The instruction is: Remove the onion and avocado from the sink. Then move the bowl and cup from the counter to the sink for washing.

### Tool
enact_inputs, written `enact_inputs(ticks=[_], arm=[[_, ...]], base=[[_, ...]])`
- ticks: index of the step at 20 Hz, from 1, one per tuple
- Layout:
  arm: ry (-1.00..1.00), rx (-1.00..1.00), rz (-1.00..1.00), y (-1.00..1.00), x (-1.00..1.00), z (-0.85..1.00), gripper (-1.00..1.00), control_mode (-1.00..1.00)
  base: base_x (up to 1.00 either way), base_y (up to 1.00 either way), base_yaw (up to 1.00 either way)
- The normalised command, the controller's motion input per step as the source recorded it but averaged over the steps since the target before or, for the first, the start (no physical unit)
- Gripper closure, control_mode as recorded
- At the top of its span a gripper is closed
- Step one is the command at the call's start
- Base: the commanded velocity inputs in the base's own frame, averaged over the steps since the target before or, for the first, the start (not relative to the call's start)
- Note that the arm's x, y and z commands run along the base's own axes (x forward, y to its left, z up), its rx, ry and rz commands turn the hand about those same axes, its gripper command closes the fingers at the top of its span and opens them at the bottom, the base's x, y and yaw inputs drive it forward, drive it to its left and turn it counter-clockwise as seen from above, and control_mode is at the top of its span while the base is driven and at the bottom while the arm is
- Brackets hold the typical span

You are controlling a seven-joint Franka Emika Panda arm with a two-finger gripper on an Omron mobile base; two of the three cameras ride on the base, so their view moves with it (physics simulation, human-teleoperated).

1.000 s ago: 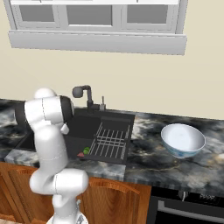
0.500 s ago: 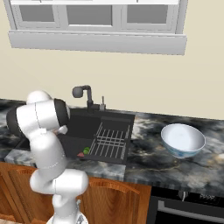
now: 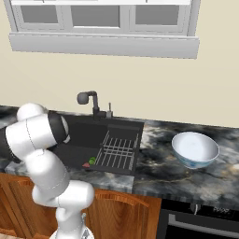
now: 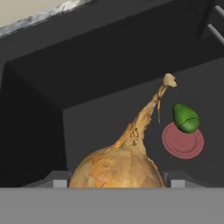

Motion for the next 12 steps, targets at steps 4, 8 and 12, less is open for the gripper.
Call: enact_inputs(ticks=[4,8,12], arm=[[-0.01,0.02,0.0,0.0,-0.12,0.26,1.0,-1.0],[-0.02,0.0,0.0,0.01,-0.13,0.32,1.0,-1.0],[-0.03,0.03,0.0,0.07,-0.15,0.33,1.0,-1.0]], base=[[0.0,0.0,0.0],[0.0,0.0,0.0],[0.0,0.0,0.0]])
